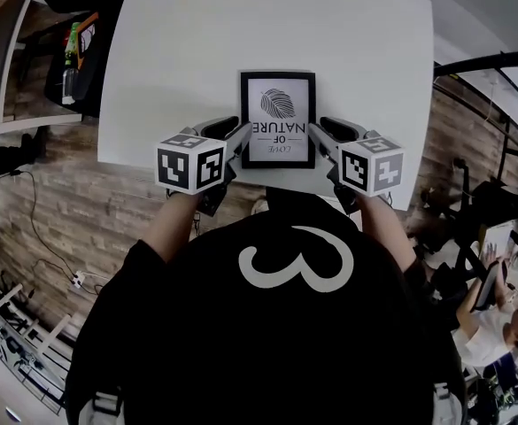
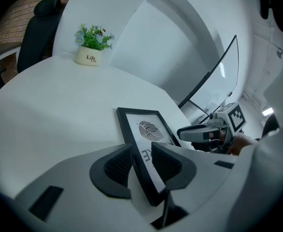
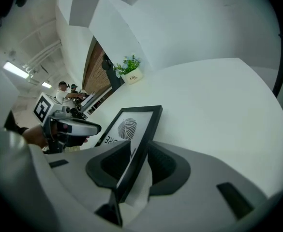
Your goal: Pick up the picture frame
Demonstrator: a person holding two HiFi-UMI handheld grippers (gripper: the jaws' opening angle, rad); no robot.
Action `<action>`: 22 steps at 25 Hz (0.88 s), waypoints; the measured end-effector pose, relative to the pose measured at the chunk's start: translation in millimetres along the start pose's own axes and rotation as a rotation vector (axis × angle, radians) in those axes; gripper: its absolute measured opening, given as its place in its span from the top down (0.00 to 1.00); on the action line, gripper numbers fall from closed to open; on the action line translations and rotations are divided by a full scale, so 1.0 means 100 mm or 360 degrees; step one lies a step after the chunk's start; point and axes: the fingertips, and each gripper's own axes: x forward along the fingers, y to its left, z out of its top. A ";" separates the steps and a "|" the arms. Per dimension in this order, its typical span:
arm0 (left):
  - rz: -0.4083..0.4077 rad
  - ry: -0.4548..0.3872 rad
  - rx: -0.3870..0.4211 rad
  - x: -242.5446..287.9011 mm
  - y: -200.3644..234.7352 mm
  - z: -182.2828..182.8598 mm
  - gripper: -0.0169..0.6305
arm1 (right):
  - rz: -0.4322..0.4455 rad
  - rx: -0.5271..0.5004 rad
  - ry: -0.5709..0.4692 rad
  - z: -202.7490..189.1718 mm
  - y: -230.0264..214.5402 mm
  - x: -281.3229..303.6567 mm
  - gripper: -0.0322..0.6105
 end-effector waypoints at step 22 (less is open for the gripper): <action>0.0057 0.0097 -0.0033 0.15 0.09 -0.13 0.80 | -0.0048 -0.0026 0.0085 -0.17 -0.01 0.17 0.76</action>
